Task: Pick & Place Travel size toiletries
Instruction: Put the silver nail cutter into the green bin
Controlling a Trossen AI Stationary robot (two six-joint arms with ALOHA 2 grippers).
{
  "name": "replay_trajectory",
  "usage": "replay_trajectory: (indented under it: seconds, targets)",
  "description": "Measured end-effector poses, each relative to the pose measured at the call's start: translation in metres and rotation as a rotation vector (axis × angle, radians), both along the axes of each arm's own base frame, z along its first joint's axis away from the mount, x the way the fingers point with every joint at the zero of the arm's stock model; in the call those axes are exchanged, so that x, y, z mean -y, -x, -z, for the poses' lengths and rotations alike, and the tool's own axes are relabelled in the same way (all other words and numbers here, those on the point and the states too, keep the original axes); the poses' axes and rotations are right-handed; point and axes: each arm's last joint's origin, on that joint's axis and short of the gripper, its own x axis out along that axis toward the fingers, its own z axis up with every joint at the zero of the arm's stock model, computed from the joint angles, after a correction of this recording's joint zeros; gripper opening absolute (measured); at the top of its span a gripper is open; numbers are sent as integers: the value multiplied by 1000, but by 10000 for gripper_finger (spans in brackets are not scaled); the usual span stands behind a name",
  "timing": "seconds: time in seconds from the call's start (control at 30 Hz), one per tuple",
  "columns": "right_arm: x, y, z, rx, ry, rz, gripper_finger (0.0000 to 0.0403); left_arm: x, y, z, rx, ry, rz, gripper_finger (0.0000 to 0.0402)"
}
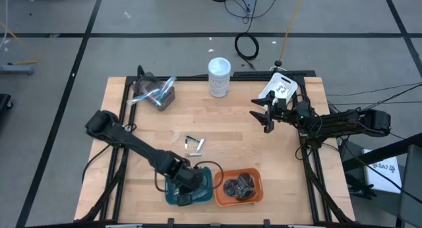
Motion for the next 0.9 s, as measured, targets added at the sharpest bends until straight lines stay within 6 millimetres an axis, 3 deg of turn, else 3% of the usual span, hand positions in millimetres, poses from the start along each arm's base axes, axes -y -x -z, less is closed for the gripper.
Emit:
replay_trajectory:
  seconds: [0.5,0.9]
  targets:
    - [0,0,-2,17,-8,-9,251,-5,-8,2,-29,102,-28,57]
    - [0,0,-2,17,-7,-10,251,-5,-11,1,11,88,-47,59]
